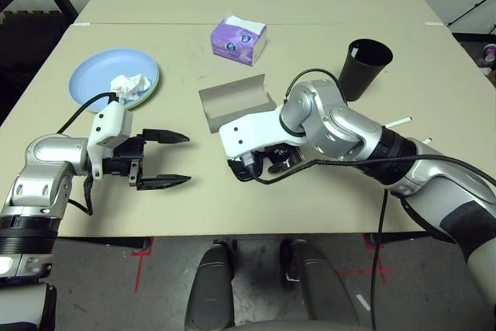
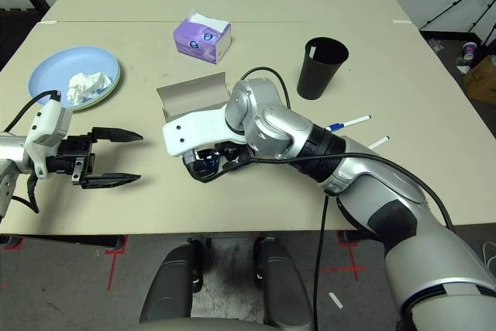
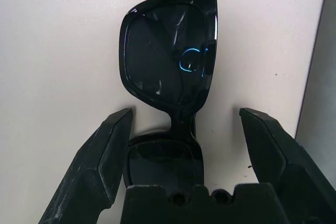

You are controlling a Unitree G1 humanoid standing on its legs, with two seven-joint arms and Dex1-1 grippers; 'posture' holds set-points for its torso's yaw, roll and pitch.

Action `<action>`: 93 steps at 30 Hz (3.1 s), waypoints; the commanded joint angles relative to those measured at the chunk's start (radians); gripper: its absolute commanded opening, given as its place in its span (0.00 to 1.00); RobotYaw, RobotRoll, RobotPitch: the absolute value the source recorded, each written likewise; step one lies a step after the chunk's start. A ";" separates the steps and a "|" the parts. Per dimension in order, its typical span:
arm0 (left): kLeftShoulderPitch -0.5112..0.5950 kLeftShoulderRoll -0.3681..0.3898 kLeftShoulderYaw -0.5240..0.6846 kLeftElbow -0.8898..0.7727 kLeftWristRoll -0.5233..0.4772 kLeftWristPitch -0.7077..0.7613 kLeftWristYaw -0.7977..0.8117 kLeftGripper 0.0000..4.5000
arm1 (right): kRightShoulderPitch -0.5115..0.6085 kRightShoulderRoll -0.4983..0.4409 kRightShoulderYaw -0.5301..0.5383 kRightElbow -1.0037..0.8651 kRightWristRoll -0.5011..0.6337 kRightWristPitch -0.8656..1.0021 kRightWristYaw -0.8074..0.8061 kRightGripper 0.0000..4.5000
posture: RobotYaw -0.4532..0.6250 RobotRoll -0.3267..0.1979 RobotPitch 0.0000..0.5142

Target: Organize and tidy the items on the table.

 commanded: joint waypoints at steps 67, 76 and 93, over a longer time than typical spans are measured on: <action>-0.062 -0.022 0.003 -0.007 0.023 0.025 0.075 1.00 | -0.353 0.176 -0.193 0.662 -0.006 -0.371 -0.158 0.07 | 0.45 0.62 0.35; -0.044 -0.015 0.008 -0.020 0.021 0.025 0.092 1.00 | -0.379 0.224 -0.206 0.773 -0.037 -0.423 -0.266 0.07 | 0.46 0.62 0.35; -0.039 -0.034 0.039 -0.060 -0.023 0.110 0.168 1.00 | -0.362 0.256 -0.198 0.816 -0.102 -0.517 -0.318 0.07 | 0.47 0.62 0.36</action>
